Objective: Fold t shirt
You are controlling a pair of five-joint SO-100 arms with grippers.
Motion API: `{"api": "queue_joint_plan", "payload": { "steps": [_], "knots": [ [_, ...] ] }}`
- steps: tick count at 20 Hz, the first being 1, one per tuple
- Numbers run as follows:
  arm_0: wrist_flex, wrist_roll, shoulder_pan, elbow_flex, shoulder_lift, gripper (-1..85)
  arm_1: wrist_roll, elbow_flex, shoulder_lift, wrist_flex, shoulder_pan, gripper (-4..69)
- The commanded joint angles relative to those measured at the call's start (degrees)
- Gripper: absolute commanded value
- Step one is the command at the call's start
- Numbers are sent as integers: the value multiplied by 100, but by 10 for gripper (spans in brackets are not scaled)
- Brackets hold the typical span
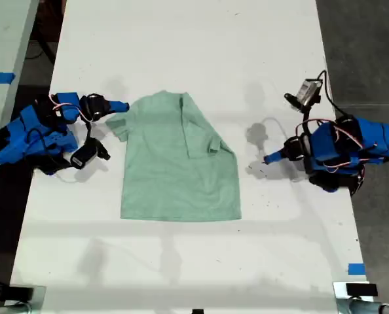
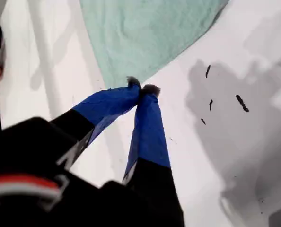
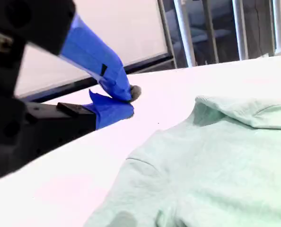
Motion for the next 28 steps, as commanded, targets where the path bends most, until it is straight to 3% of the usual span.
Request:
{"api": "queue_joint_plan", "payload": {
  "steps": [1,2,3,5,6,8,10,11,13,14,15,16,17,18,19,20,22,25,28],
  "knots": [
    [70,-290,237,229,53,-3,492,1055,624,299,-53,27],
    [149,-422,308,229,53,-3,378,1582,624,35,-26,160],
    [255,-571,378,229,53,-3,483,2180,624,-387,-18,228],
    [404,-721,483,229,53,-3,-721,2329,606,-659,97,215],
    [404,-703,431,237,53,-3,-940,2320,598,-650,105,210],
    [413,-694,387,237,53,-1,-1195,2320,606,-650,114,201],
    [413,-694,466,237,53,-2,-439,2320,606,-650,97,191],
    [404,-686,483,237,53,-2,-782,2320,606,-642,114,191],
    [378,-633,457,237,53,-3,-2707,2320,606,-642,114,188],
    [378,-624,457,237,53,-3,-3173,2312,606,-624,123,177],
    [378,-615,483,237,53,-3,-2276,2303,483,-571,202,169],
    [378,-615,510,237,53,-3,-554,2276,246,-536,703,204],
    [378,-606,536,237,53,-3,-105,2285,448,-563,1125,175],
    [378,-606,580,237,53,-3,-360,2294,519,-580,1617,66],
    [369,-606,624,237,53,-3,-580,2285,369,-545,2162,9],
    [360,-571,624,237,53,-3,-642,2276,281,-527,2505,9],
    [343,-510,615,237,53,-3,-1380,2215,571,-413,2452,8],
    [299,-413,563,237,53,-3,-3226,2232,571,-475,2320,15],
    [281,-404,580,237,53,-3,-3190,2232,580,-475,2320,14]
  ]
}}
